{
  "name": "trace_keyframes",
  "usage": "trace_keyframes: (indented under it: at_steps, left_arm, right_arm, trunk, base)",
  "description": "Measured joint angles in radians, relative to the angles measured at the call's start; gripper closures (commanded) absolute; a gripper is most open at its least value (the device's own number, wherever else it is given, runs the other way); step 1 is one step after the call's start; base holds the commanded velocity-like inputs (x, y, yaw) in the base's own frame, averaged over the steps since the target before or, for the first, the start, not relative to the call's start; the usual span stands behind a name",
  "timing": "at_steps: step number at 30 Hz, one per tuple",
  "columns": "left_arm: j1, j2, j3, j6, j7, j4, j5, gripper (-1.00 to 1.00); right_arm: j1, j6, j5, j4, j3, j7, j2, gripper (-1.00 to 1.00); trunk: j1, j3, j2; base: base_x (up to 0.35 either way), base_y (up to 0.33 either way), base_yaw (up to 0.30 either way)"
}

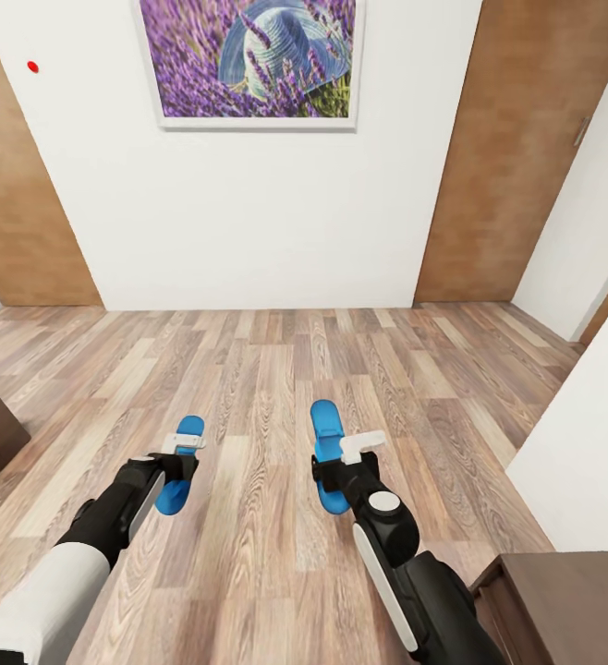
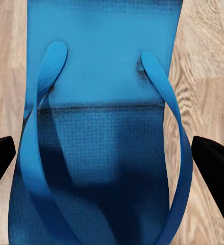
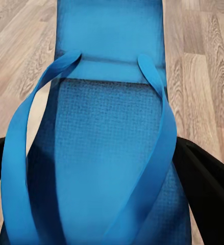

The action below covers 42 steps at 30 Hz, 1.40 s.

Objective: In the bedroom, move the book from the bed onto either nightstand, and place the two sandals side by side next to the bed.

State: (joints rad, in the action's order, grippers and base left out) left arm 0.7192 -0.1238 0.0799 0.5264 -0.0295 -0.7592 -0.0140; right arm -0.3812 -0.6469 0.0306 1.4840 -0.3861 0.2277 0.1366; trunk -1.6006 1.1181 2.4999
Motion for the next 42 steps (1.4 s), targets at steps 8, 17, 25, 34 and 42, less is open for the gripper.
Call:
trace_keyframes:
  at_steps: [8,17,25,34,42]
  left_arm:
    - [0.000,0.002,0.002,-0.004,0.003,0.003,0.000,1.00]
    - [0.000,0.002,0.002,-0.008,0.004,0.006,0.000,1.00]
    - [-0.001,0.003,0.002,-0.010,0.004,0.009,0.000,1.00]
    - [-0.001,0.004,0.003,-0.010,0.005,0.009,0.001,1.00]
    - [-0.001,0.007,0.005,-0.010,0.005,0.003,0.001,1.00]
  right_arm:
    - [0.000,0.000,0.000,-0.013,-0.006,0.000,0.000,1.00]
    - [0.000,0.017,0.000,-0.040,-0.029,0.001,0.000,1.00]
    - [0.000,0.056,0.000,-0.070,-0.035,0.001,0.000,1.00]
    - [0.000,0.060,-0.001,-0.091,-0.037,0.001,0.001,1.00]
    - [0.000,0.061,-0.001,-0.097,-0.037,0.001,0.001,1.00]
  trunk:
    - [0.027,-0.026,-0.049]
    - [0.062,-0.054,-0.112]
    - [0.092,-0.079,-0.168]
    - [0.127,-0.107,-0.231]
    - [0.157,-0.132,-0.287]
  base:
    - [0.000,0.000,0.000]
    - [0.000,0.000,0.000]
    - [0.000,0.000,0.000]
    - [0.000,0.000,0.000]
    - [0.000,0.000,0.000]
